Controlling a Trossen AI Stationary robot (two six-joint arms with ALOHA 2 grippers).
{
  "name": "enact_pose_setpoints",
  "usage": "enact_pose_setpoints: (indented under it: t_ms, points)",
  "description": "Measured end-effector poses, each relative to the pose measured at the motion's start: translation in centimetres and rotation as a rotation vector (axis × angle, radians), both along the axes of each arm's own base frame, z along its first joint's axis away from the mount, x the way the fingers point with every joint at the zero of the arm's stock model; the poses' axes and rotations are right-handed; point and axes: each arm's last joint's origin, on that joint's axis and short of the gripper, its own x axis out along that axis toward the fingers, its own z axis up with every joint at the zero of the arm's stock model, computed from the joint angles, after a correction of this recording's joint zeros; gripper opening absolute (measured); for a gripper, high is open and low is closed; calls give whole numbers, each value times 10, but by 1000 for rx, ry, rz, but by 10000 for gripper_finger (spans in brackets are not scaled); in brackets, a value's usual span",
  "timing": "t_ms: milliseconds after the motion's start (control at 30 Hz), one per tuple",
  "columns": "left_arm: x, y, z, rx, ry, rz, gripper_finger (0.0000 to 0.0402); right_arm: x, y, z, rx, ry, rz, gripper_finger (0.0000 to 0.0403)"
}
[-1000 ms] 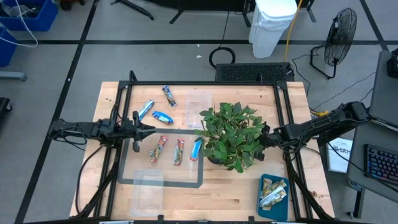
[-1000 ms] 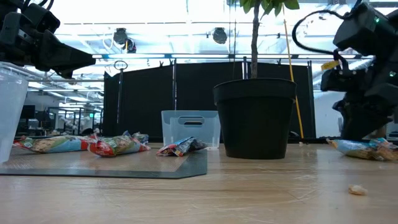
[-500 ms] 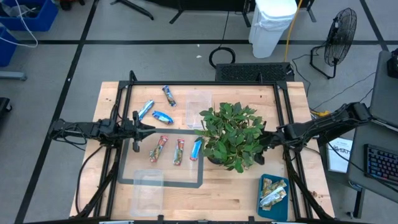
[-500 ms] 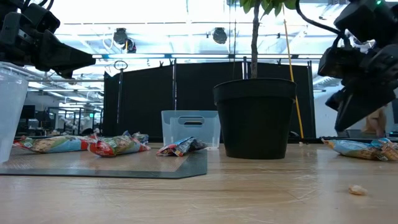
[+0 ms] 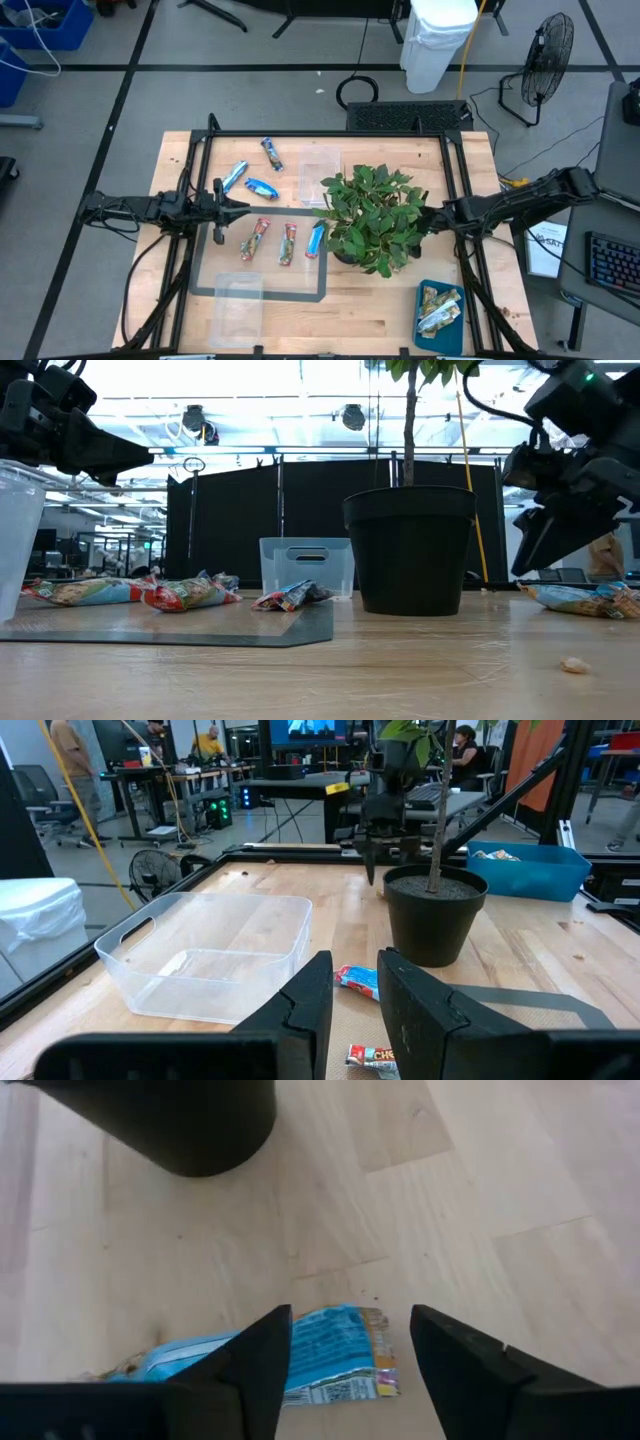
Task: Pick and place Granola Bars by type
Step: Put the green granola bar into the blue bin
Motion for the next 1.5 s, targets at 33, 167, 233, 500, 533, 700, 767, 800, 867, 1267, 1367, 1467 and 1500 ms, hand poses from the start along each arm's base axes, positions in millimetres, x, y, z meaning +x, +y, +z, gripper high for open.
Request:
enact_pose_setpoints:
  t_ms: [33,167,233,500,533,700,767,800,867,1267,1367,1467,1500]
  points:
    - [0,0,0,0,0,0,88,1,-1,-1,-2,6,-1,197]
    - [0,0,0,0,0,0,88,3,-4,-4,-13,24,-1,188]
    - [0,0,0,0,0,0,88,5,-4,-4,2,14,14,186]
    - [0,0,0,0,0,0,88,9,-10,-10,33,40,36,185]
    - [0,0,0,0,0,0,88,10,-10,-11,44,45,40,184]
    - [0,0,0,0,0,0,88,12,-10,-15,78,67,59,183]
    - [0,0,0,0,0,0,88,12,-9,-16,87,72,66,180]
    - [0,0,0,0,0,0,88,12,-9,-16,100,74,75,178]
    - [0,0,0,0,0,0,88,12,-8,-16,121,77,88,169]
    - [0,0,0,0,0,0,88,11,-7,-16,117,77,158,8]
    - [0,0,0,0,0,0,88,12,-7,-16,96,71,169,1]
    - [0,0,0,0,0,0,88,12,-8,-16,63,65,168,1]
    - [0,0,0,0,0,0,88,12,-8,-15,60,62,173,1]
